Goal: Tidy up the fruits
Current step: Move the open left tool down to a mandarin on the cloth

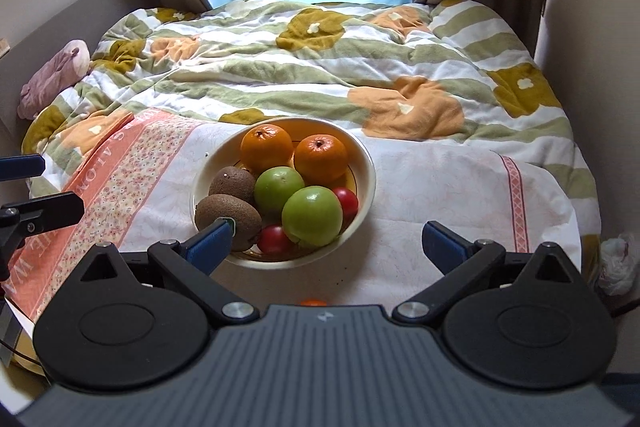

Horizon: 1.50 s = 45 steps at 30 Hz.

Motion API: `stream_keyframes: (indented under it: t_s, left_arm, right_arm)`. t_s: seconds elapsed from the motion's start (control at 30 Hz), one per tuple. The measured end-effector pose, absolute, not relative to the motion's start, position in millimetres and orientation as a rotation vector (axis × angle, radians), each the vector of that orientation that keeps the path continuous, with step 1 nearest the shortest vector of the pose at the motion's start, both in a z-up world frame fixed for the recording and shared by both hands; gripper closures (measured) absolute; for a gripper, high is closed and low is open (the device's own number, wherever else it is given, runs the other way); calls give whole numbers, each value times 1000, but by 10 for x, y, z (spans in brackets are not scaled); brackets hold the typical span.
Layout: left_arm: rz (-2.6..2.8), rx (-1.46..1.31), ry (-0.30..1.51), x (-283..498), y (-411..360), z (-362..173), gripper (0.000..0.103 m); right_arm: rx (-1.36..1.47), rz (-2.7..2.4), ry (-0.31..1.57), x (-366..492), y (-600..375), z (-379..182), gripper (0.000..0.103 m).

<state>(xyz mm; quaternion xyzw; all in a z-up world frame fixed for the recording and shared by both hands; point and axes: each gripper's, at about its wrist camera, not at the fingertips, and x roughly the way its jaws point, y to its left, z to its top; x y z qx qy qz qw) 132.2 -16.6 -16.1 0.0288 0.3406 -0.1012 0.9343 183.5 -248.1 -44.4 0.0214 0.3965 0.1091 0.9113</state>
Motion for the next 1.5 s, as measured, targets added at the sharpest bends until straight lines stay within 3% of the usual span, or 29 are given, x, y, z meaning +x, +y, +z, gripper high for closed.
stream_keyframes:
  t_s: [0.37,0.87,1.07,1.27,1.5]
  left_arm:
    - [-356,88,717,1281,-151,-184,2]
    - [-533,101,844,1446,-521,-626,4]
    - [-557,115,920,1577,-860,-880,11]
    - [-557,123,982,1714,-1159,-1152,25]
    - [-543,105,1020,1855,-1346,-1333,30]
  right_arm:
    - [70,90,823,1297,-2468,-308,0]
    - [-2,-8,931,915,-2432,-867,0]
    - [-26,42,954,973,-2413,-1106,0]
    - [-46,88,969,1024,-2376,-1288,0]
    - [-11,114,995,1063,-2416,-1437,6]
